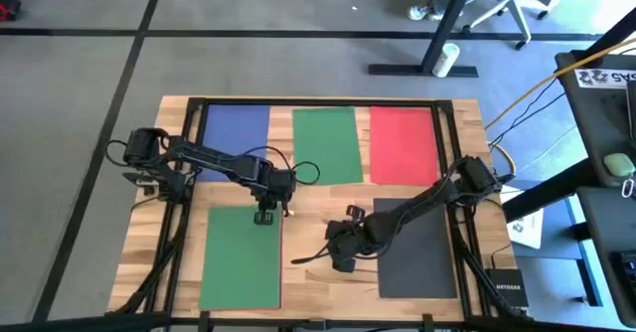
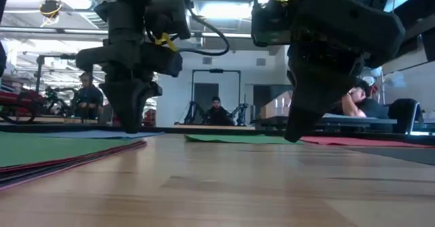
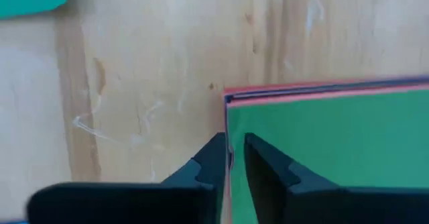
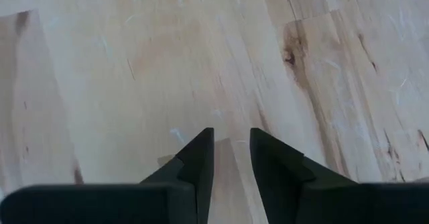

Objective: Organize paper
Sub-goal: Stack the green paper on top of the other green paper

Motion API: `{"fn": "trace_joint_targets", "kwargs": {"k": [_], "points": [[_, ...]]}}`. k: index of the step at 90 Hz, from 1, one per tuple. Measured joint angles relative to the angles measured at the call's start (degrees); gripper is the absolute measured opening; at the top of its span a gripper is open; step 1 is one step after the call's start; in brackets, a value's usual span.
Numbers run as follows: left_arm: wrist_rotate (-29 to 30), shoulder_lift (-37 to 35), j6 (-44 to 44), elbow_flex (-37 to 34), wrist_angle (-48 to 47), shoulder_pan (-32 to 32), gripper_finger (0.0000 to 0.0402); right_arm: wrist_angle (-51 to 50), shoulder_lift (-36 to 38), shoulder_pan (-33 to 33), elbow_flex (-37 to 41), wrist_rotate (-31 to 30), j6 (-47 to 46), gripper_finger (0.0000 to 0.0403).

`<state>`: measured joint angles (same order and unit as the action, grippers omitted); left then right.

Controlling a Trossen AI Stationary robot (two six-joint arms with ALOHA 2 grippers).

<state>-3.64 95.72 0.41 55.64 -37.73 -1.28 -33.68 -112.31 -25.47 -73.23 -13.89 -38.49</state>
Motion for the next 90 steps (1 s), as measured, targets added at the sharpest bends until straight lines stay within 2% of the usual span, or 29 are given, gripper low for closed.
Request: {"fn": "trace_joint_targets", "kwargs": {"k": [30, 48, 61, 90], "points": [[0.01, 2.11, 0.02, 0.0, -0.59, -0.24, 0.0159, -0.07, 0.0, -0.01, 0.0, 0.0, 0.0, 0.0085], [2.46, 3.67, 1.81, 0.22, -0.93, -0.16, 0.0179, -0.33, 0.0, -0.02, 0.0, 0.0, -0.01, 0.0085], [3.24, 3.63, 2.6, 0.22, -1.04, -0.23, 0.0158, -0.36, 0.0, 0.0, 0.0, 0.0, -0.01, 0.0085], [3.3, 3.63, 4.04, 0.45, -3.21, -0.22, 0.005, -0.36, 0.0, -0.02, 0.0, 0.0, -0.01, 0.0085]]}}
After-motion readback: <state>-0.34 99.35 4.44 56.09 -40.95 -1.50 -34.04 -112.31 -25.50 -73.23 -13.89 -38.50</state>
